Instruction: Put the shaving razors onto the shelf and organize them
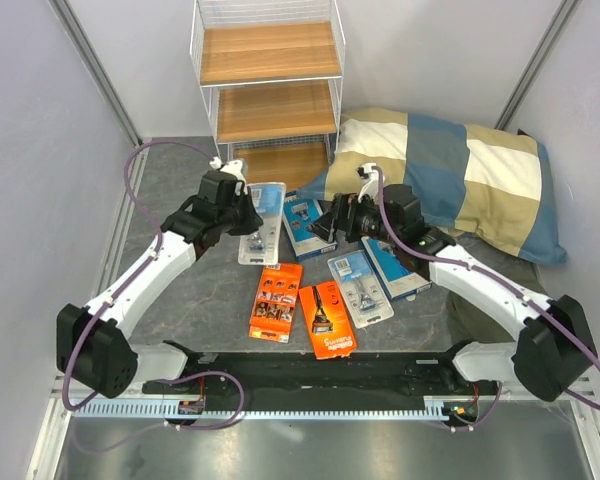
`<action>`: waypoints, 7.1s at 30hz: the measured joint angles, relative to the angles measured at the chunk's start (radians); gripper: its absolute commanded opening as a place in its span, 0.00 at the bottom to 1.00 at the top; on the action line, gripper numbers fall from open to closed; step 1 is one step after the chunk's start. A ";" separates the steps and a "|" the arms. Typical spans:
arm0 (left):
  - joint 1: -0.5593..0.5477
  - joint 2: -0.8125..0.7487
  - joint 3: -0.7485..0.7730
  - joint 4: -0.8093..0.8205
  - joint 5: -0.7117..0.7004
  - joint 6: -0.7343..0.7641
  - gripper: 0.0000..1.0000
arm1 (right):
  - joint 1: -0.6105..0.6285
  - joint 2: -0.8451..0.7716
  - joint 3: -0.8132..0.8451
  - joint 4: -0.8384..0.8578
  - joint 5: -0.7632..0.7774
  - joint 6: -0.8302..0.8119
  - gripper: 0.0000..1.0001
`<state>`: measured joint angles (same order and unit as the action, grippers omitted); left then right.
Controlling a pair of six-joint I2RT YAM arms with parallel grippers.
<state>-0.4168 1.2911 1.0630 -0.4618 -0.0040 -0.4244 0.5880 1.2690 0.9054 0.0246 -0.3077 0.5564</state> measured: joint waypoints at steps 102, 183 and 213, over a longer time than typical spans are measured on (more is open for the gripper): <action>-0.064 0.171 -0.380 1.577 0.818 -0.695 0.02 | -0.286 0.088 -0.245 1.073 -0.214 0.767 0.82; -0.110 0.628 1.045 0.482 -0.108 -0.558 0.02 | -0.278 -0.347 -0.216 0.302 -0.093 0.252 0.98; -0.123 0.745 1.181 0.386 -0.196 -0.543 0.20 | -0.278 -0.386 -0.216 0.248 -0.082 0.231 0.98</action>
<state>-0.5400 2.0361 2.2444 -0.0753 -0.1997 -0.9676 0.3103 0.8829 0.6891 0.2729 -0.3901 0.7876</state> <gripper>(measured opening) 0.147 0.982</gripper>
